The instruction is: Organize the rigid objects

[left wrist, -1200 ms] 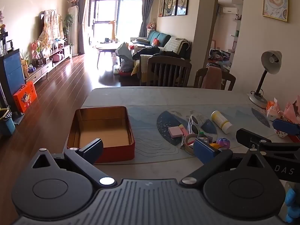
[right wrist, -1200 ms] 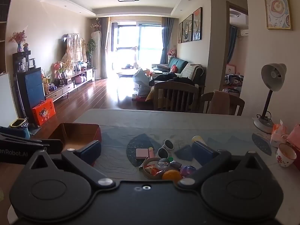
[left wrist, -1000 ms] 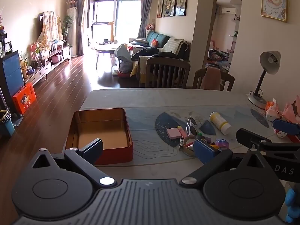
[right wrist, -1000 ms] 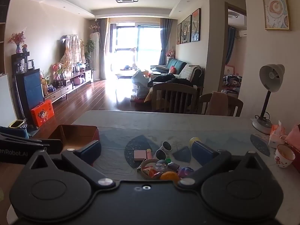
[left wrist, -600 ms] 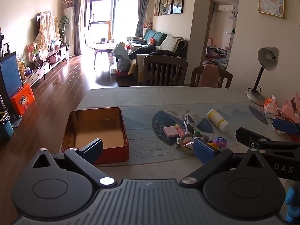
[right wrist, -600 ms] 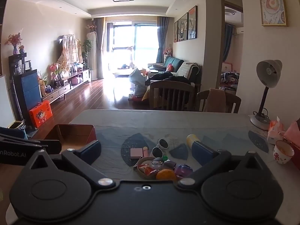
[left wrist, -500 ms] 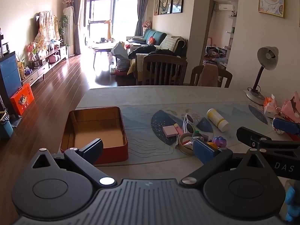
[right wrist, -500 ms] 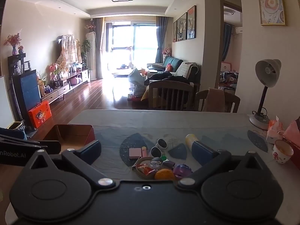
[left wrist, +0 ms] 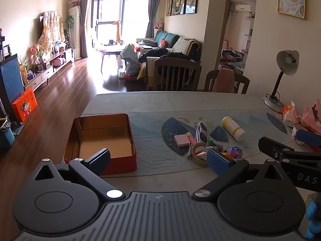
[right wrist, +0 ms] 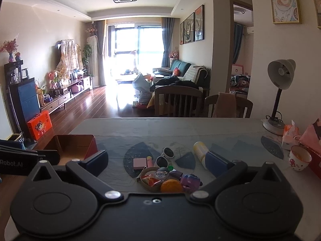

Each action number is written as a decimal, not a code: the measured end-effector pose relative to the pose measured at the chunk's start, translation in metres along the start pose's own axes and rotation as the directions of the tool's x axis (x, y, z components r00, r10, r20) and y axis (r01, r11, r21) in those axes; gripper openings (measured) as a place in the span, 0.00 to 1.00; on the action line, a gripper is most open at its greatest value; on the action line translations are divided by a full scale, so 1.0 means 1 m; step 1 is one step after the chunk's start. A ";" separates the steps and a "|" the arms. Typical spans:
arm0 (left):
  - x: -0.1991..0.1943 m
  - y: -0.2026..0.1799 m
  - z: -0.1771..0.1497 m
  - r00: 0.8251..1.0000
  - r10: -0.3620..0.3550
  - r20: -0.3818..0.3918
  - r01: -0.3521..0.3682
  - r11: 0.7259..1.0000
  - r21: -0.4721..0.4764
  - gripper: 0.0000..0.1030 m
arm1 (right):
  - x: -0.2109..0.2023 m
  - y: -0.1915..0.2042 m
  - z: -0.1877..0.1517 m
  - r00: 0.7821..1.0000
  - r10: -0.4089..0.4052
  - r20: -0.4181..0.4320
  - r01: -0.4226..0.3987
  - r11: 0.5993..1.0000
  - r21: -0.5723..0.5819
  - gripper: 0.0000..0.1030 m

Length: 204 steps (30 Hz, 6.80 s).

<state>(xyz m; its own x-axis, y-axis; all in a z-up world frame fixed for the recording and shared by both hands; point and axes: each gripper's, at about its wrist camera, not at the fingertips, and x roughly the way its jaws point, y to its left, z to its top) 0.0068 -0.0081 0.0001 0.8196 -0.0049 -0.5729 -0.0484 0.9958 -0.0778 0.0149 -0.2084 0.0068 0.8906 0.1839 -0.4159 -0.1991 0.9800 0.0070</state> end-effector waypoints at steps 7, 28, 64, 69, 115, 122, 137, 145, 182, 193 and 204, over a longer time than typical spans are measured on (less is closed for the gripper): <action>-0.001 0.000 -0.001 1.000 0.004 -0.002 -0.004 1.000 -0.003 1.00 | 0.001 -0.001 0.000 1.000 -0.003 -0.004 0.003 1.000 -0.001 1.00; 0.027 0.006 -0.006 0.996 0.056 -0.064 -0.057 0.998 -0.028 1.00 | 0.015 -0.016 -0.011 0.996 -0.048 -0.070 0.050 0.998 0.027 1.00; 0.186 -0.128 -0.007 0.957 -0.098 -0.271 0.121 0.990 0.069 0.99 | 0.162 -0.140 -0.042 0.900 0.243 -0.363 -0.331 0.921 -0.203 0.76; 0.211 -0.142 -0.017 0.926 -0.142 -0.349 0.161 0.987 0.027 0.99 | 0.178 -0.139 -0.045 0.844 0.330 -0.423 -0.470 0.834 -0.288 0.74; 0.225 -0.127 -0.030 0.877 -0.127 -0.463 0.093 0.991 -0.095 0.46 | 0.182 -0.135 -0.054 0.791 0.421 -0.443 -0.567 0.777 -0.274 0.50; 0.214 -0.102 -0.030 0.886 -0.142 -0.441 0.104 0.988 -0.110 0.45 | 0.174 -0.115 -0.049 0.810 0.394 -0.434 -0.532 0.806 -0.261 0.50; 0.182 -0.014 -0.018 0.907 -0.142 -0.395 0.123 0.990 -0.074 0.11 | 0.154 -0.029 -0.033 0.830 0.363 -0.422 -0.496 0.827 -0.264 0.50; 0.196 -0.002 -0.029 0.913 -0.129 -0.388 0.135 0.991 -0.014 0.82 | 0.146 -0.008 -0.030 0.851 0.319 -0.417 -0.449 0.854 -0.263 0.50; 0.198 0.030 -0.005 0.936 -0.049 -0.348 0.045 0.999 -0.017 0.11 | 0.160 0.023 -0.002 0.835 0.382 -0.397 -0.506 0.816 -0.278 0.50; 0.215 0.011 0.017 0.971 0.005 -0.238 0.009 0.998 0.057 0.79 | 0.161 0.011 -0.003 0.841 0.367 -0.398 -0.484 0.839 -0.249 0.51; 0.287 -0.018 0.024 0.938 0.297 -0.179 -0.260 0.944 0.204 0.79 | 0.186 -0.032 -0.011 0.816 0.381 -0.435 -0.505 0.836 -0.215 0.51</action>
<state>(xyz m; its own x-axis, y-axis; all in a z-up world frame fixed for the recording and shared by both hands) 0.2560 -0.0255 -0.1434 0.6519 0.2748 -0.7068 -0.1422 0.9598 0.2420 0.1817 -0.2064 -0.0810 0.4727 0.4905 -0.7321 -0.7042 0.7097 0.0208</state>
